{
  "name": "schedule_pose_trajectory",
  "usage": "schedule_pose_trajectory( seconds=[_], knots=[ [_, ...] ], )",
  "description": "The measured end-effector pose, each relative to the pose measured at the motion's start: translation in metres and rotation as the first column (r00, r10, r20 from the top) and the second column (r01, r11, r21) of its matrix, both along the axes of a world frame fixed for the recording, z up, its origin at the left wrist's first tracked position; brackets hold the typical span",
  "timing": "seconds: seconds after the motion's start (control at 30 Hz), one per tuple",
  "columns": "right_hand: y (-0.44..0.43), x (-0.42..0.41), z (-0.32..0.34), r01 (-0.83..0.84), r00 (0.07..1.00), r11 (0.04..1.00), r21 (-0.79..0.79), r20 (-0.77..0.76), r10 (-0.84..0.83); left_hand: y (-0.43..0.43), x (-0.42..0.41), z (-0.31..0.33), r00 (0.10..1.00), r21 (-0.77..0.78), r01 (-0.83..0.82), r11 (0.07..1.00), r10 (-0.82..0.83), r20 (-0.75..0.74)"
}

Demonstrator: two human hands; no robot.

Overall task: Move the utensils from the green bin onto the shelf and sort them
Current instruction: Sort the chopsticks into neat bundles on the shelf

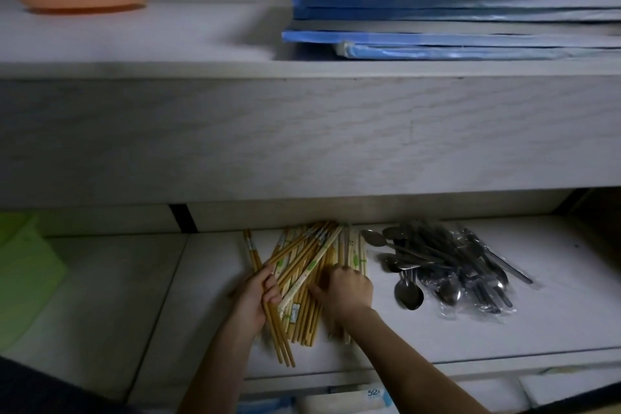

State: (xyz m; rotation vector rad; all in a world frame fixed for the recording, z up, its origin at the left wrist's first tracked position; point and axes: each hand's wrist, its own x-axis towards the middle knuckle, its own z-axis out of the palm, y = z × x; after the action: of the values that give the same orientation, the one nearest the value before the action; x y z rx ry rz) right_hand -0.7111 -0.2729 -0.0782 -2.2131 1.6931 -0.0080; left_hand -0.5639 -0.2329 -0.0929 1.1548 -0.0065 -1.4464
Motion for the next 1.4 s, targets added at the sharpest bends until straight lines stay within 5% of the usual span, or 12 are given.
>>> schedule_pose_trajectory(
  seconds=[0.67,0.8,0.87,0.97,1.07,1.13,1.27,1.4],
  knots=[
    [-0.018,0.009,0.013,0.107,0.994,0.984,0.142,-0.005,-0.107,-0.001,-0.008,0.010,1.000,0.026,0.001,1.000,-0.002,0.014],
    [-0.023,0.002,0.014,0.143,0.986,0.952,0.271,0.047,-0.162,-0.001,-0.012,0.011,1.000,0.033,0.020,0.999,-0.021,0.020],
    [-0.025,-0.008,0.017,0.025,0.981,0.913,0.406,0.167,-0.101,-0.002,-0.014,0.011,1.000,0.034,0.021,0.999,-0.021,0.010],
    [-0.024,-0.026,0.022,-0.138,0.764,0.724,0.676,0.538,-0.357,-0.006,-0.017,0.014,1.000,0.044,0.017,0.999,-0.018,0.008],
    [-0.019,-0.036,0.026,-0.095,0.489,0.597,0.797,0.559,-0.669,-0.008,-0.023,0.018,0.999,0.044,0.033,0.998,-0.034,0.019],
    [-0.015,-0.039,0.024,-0.038,0.444,0.618,0.785,0.568,-0.694,-0.009,-0.028,0.021,0.998,0.058,0.050,0.997,-0.052,0.033],
    [0.008,-0.038,0.027,-0.009,0.491,0.716,0.698,0.627,-0.605,-0.012,-0.041,0.024,0.988,0.052,0.137,0.989,-0.140,0.064],
    [0.022,-0.024,0.030,-0.066,0.798,0.845,0.530,0.537,-0.274,-0.014,-0.055,0.026,0.972,0.026,0.218,0.976,-0.220,0.083]
  ],
)
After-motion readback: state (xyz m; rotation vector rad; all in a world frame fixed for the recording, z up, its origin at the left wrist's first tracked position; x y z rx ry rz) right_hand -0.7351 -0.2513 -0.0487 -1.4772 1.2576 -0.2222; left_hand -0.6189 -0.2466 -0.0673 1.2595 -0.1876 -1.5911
